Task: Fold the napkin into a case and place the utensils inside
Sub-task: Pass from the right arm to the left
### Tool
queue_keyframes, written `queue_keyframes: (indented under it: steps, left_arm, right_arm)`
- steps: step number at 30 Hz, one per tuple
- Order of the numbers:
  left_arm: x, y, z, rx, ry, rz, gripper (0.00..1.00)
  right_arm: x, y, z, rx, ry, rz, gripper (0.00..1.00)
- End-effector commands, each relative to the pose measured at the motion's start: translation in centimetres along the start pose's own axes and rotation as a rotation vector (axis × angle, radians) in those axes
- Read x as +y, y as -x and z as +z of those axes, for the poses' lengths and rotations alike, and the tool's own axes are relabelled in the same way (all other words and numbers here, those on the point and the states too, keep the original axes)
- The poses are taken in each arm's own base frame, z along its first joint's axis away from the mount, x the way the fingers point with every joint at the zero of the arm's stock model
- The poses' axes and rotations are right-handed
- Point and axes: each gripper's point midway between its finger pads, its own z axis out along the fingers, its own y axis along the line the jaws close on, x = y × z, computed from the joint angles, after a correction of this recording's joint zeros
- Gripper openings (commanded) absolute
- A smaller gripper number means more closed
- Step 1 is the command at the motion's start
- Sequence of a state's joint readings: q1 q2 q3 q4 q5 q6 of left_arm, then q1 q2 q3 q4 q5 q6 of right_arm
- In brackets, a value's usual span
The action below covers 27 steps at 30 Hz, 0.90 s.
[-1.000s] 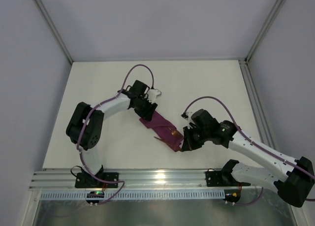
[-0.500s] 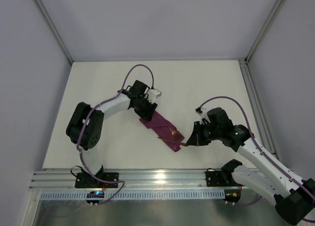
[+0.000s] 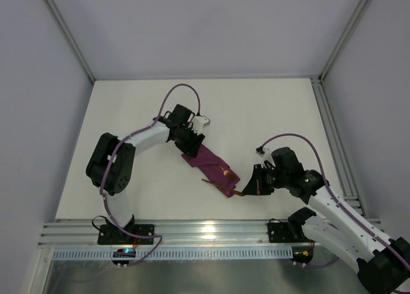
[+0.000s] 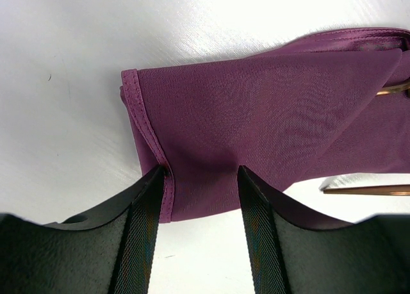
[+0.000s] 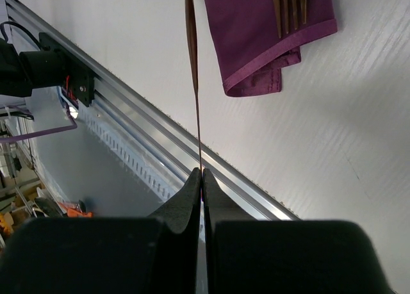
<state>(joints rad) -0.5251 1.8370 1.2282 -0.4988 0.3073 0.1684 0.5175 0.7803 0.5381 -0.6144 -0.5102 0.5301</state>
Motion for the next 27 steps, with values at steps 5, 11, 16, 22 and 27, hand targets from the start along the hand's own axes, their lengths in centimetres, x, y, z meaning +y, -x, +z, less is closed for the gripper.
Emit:
queue_keyframes:
  steps: [5, 11, 16, 22, 27]
  left_arm:
    - [-1.9, 3.4, -3.6, -0.118, -0.059, 0.073, 0.52]
    - [-7.3, 4.1, -9.1, -0.282, -0.261, 0.279, 0.68]
    - [-11.7, 0.2, -8.0, -0.267, -0.286, 0.564, 0.85]
    - [-15.6, -2.5, -4.0, -0.274, -0.234, 0.828, 0.87]
    - [-16.2, -2.2, -1.9, -0.292, -0.123, 0.908, 0.82]
  right_arm:
    - [0.9, 0.8, -0.6, -0.040, 0.044, -0.007, 0.03]
    - [0.4, 0.6, -0.2, -0.043, 0.038, -0.001, 0.03]
    - [0.5, 0.8, -0.1, -0.041, 0.040, -0.004, 0.03]
    - [-0.1, 0.5, 0.2, -0.032, 0.027, 0.003, 0.03]
    - [-0.3, 0.5, 0.4, -0.027, 0.019, 0.005, 0.03]
